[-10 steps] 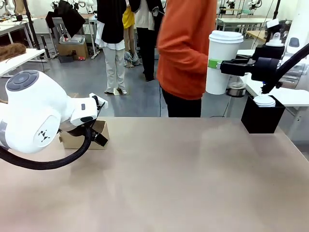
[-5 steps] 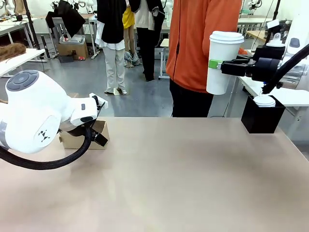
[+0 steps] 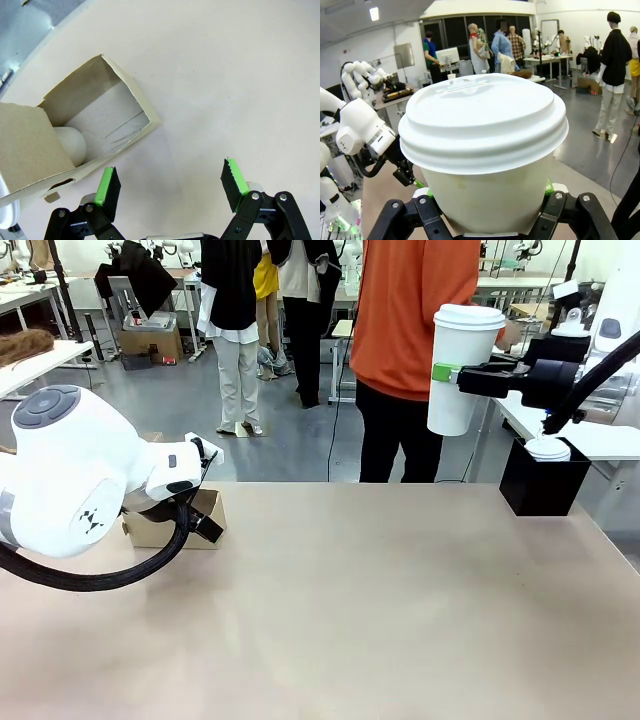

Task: Pour a drink into a cup and package it in a carrier.
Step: Position the Cup Carrier in the center of the table.

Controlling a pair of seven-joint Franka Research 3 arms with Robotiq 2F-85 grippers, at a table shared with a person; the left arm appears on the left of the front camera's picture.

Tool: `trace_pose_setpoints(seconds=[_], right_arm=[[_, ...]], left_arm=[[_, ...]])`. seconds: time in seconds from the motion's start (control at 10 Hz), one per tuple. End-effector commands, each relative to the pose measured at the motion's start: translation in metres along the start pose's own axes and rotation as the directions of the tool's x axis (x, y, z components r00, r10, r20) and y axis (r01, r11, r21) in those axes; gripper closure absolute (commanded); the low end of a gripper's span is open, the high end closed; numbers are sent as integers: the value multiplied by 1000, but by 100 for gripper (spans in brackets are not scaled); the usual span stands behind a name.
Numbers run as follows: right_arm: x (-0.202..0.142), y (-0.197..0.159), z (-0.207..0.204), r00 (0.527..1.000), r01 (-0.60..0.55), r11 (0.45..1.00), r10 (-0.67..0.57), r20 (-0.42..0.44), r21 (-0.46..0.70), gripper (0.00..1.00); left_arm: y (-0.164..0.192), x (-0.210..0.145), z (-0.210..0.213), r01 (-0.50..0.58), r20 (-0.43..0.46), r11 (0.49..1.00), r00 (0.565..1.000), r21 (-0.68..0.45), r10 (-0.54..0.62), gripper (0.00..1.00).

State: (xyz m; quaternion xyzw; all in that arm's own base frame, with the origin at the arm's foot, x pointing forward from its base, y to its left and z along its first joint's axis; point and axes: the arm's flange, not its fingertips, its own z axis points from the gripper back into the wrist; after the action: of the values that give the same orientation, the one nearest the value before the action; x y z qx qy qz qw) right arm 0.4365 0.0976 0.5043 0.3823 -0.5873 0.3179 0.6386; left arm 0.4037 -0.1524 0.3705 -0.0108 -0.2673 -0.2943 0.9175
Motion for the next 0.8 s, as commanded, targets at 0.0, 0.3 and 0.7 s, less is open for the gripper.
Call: trace_pose_setpoints(seconds=[0.0, 0.3, 0.7], right_arm=[[5, 1, -1, 1000, -4, 1000, 4, 11, 6, 20], [5, 1, -1, 1000, -4, 1000, 4, 11, 6, 20], [5, 1, -1, 1000, -4, 1000, 4, 11, 6, 20]], left_arm=[[0, 0, 0, 0, 0, 1000, 1000, 0, 0, 0], [4, 27, 50, -98, -56, 995, 994, 21, 99, 0], [41, 70, 117, -270, -161, 960, 947, 67, 278, 0]])
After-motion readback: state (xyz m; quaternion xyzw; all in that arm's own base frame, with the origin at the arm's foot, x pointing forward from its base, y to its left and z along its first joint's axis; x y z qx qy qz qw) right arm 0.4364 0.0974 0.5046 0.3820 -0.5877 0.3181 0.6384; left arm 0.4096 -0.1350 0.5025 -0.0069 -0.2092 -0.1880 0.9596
